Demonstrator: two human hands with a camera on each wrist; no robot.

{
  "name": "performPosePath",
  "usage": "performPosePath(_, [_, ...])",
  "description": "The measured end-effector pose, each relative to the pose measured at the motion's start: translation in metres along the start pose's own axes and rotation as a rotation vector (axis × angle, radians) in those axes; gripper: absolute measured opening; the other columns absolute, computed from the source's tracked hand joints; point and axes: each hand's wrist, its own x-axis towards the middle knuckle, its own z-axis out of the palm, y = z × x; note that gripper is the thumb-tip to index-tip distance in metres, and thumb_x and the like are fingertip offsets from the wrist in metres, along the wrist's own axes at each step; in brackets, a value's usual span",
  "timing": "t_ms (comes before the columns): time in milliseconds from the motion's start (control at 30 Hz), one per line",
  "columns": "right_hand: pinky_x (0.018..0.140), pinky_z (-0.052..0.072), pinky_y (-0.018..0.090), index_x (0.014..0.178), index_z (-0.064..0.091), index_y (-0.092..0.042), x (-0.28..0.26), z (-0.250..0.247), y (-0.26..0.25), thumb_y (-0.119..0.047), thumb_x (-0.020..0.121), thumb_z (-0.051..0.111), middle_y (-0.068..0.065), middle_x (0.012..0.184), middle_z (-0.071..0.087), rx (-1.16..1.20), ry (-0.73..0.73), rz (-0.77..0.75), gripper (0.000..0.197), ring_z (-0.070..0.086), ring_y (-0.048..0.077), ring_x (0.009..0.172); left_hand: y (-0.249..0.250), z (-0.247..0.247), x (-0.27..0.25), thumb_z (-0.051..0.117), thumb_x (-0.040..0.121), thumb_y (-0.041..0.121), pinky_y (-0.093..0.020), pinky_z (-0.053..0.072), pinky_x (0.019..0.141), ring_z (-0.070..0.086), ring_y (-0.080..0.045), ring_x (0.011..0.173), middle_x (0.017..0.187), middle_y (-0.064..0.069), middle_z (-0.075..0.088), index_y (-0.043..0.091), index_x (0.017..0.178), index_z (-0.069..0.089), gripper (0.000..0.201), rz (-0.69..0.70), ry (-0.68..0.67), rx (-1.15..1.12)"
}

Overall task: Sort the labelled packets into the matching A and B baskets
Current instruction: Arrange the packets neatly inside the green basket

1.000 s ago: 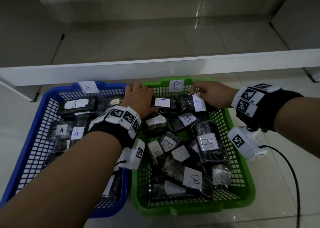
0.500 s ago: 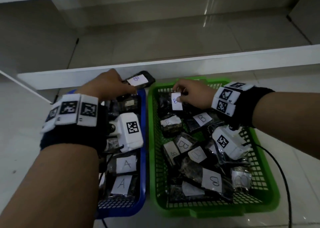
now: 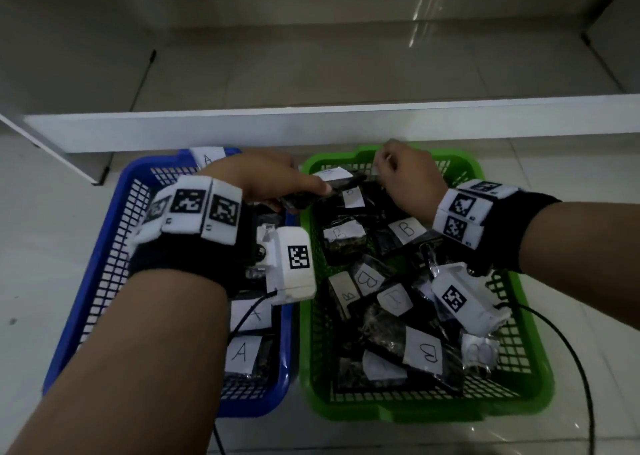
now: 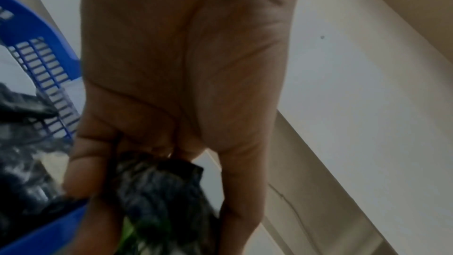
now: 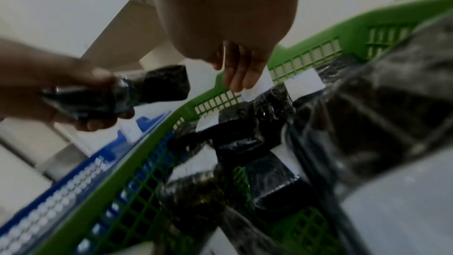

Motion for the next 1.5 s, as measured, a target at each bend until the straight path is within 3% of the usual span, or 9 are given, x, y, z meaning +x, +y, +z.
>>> performPosePath(133, [0.048,0.05,0.032,0.114,0.053,-0.009,0.003,-0.022,-0.012,-0.031,0.093,0.041,0.012,0.086,0.058,0.704,-0.203,0.421,0.033,0.059,0.03,0.065,0.024,0.028,0.01,0.072,0.078,0.04,-0.021,0.04,0.054,0.053,-0.008,0.065,0.072,0.007,0.055,0.021,0.077,0.05,0.029,0.086,0.127,0.056])
performPosePath(233, [0.049,0.053,0.033,0.113,0.054,-0.008,0.002,-0.032,-0.005,-0.015,0.09,0.059,0.015,0.107,0.059,0.547,-0.368,0.342,0.025,0.061,0.028,0.082,0.033,0.05,0.02,0.079,0.071,0.039,-0.025,0.034,0.057,0.049,-0.012,0.075,0.083,0.005,0.052,0.019,0.091,0.046,0.043,0.175,0.194,0.045])
performPosePath(400, [0.07,0.054,0.048,0.108,0.046,-0.013,0.005,-0.055,0.029,-0.01,0.077,0.073,0.02,0.107,0.063,0.438,-0.124,0.344,0.041,0.064,0.034,0.082,0.035,0.067,0.026,0.073,0.074,0.049,-0.034,0.037,0.077,0.058,-0.023,0.095,0.092,-0.001,0.058,0.02,0.081,0.052,0.036,0.131,0.092,0.685])
performPosePath(567, [0.061,0.048,0.023,0.099,0.057,-0.021,0.009,-0.082,0.049,-0.005,0.073,0.073,0.01,0.097,0.064,0.34,0.006,0.238,0.035,0.059,0.019,0.076,0.037,0.095,0.032,0.065,0.083,0.035,-0.033,0.031,0.078,0.061,-0.023,0.089,0.084,0.0,0.06,0.019,0.083,0.054,0.019,0.163,0.192,1.105])
performPosePath(733, [0.077,0.052,0.032,0.109,0.063,-0.016,-0.001,-0.095,0.049,0.003,0.077,0.063,0.005,0.105,0.061,0.235,-0.1,0.13,0.037,0.06,0.024,0.093,0.026,0.098,0.036,0.057,0.085,0.02,-0.031,0.041,0.07,0.064,-0.024,0.087,0.095,-0.001,0.067,0.019,0.095,0.064,0.012,0.317,0.173,1.156])
performPosePath(900, [0.061,0.046,0.023,0.116,0.058,-0.022,-0.012,-0.088,0.037,-0.003,0.083,0.058,0.004,0.105,0.062,0.139,-0.213,0.024,0.038,0.057,0.019,0.077,0.023,0.098,0.034,0.053,0.089,0.012,-0.036,0.049,0.075,0.062,-0.028,0.1,0.112,-0.004,0.063,0.022,0.117,0.062,0.031,0.429,0.075,1.087])
performPosePath(1067, [0.046,0.039,0.02,0.119,0.046,-0.026,-0.012,-0.092,0.034,-0.006,0.086,0.052,0.005,0.073,0.055,0.103,-0.165,0.017,0.039,0.046,0.018,0.054,0.019,0.093,0.034,0.059,0.086,0.012,-0.035,0.049,0.076,0.059,-0.027,0.1,0.114,-0.005,0.059,0.02,0.11,0.06,0.025,0.381,0.012,0.943])
performPosePath(1300, [0.065,0.05,0.032,0.111,0.053,-0.019,-0.007,-0.103,0.047,-0.007,0.087,0.049,0.005,0.104,0.062,0.072,0.009,0.034,0.027,0.062,0.033,0.085,0.066,0.113,0.041,0.054,0.091,0.024,-0.028,0.044,0.071,0.057,-0.019,0.089,0.109,-0.007,0.061,0.01,0.108,0.06,0.023,0.419,0.09,0.662])
performPosePath(1500, [0.061,0.046,0.022,0.111,0.052,-0.019,-0.014,-0.106,0.062,-0.008,0.089,0.052,0.003,0.101,0.061,0.076,-0.049,0.051,0.025,0.06,0.024,0.084,0.074,0.149,0.054,0.046,0.094,0.005,-0.035,0.047,0.072,0.062,-0.029,0.102,0.114,-0.011,0.061,0.003,0.111,0.061,0.023,0.284,0.037,0.977])
